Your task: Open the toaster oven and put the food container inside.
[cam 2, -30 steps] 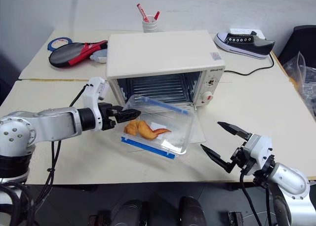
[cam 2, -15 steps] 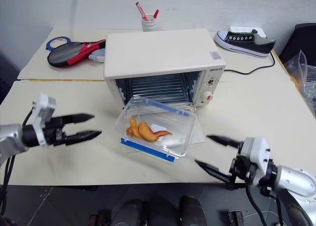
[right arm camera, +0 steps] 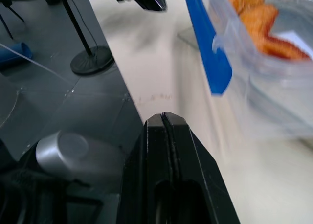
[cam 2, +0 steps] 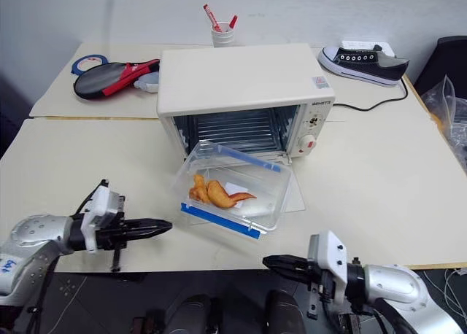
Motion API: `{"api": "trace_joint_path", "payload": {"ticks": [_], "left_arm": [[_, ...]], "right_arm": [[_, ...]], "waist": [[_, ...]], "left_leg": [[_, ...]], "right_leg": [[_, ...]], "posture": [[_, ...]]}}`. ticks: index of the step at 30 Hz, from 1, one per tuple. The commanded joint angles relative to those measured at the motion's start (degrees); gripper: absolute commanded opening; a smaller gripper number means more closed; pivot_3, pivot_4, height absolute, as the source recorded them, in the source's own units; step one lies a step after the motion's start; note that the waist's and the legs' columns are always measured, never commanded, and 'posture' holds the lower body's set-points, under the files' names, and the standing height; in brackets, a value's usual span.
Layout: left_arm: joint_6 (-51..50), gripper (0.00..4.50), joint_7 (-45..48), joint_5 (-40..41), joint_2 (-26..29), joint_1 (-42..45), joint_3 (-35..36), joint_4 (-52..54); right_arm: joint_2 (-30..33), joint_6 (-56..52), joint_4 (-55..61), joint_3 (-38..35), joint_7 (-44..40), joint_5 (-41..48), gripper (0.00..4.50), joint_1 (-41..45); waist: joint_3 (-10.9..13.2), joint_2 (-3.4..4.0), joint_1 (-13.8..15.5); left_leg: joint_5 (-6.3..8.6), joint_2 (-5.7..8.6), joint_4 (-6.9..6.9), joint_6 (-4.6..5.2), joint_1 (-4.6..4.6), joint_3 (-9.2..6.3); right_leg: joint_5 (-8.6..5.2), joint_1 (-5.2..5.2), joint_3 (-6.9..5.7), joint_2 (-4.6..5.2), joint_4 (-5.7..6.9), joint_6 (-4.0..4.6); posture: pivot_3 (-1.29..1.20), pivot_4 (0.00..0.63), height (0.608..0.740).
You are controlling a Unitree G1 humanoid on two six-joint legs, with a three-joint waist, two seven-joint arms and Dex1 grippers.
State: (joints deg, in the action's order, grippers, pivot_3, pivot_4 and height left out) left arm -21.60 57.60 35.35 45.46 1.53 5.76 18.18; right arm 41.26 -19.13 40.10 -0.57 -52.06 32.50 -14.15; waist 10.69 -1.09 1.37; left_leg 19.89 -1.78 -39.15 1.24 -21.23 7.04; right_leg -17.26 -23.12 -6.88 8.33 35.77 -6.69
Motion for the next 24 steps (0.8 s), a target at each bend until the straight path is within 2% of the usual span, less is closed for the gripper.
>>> {"api": "trace_joint_path", "payload": {"ticks": [1,10,24], "left_arm": [[-1.17,0.02,-2.79,-0.32,-2.15,0.72,-1.75,4.68],[-1.44,0.02,-10.68,-5.91,-9.01,3.37,-5.53,5.38],[0.77,0.02,-21.81,-13.29,-21.82,15.61,-7.38,-5.00]], "right_arm": [[-2.30,-2.13,-0.08,0.15,4.11,0.80,0.00,3.96],[-2.95,-1.65,-8.23,-0.46,6.39,-3.32,0.00,13.95],[-11.38,9.51,-31.69,3.54,7.23,-14.67,0.00,33.73]], "waist": [[-0.01,-0.01,-0.12],[-0.01,-0.01,-0.04],[-0.01,-0.01,-0.21]], "left_leg": [[-0.01,0.00,-0.01,0.01,-0.01,0.00],[-0.05,0.02,-0.04,0.08,0.00,0.00],[-0.13,0.03,-0.06,0.10,-0.04,-0.02]], "right_leg": [[0.00,0.00,0.00,0.00,0.02,-0.01],[0.01,0.06,-0.03,0.00,-0.02,-0.03],[0.04,0.11,-0.14,-0.02,0.00,-0.08]], "posture": [[0.00,0.150,0.740],[0.00,0.150,0.740],[0.00,0.150,0.740]]}}
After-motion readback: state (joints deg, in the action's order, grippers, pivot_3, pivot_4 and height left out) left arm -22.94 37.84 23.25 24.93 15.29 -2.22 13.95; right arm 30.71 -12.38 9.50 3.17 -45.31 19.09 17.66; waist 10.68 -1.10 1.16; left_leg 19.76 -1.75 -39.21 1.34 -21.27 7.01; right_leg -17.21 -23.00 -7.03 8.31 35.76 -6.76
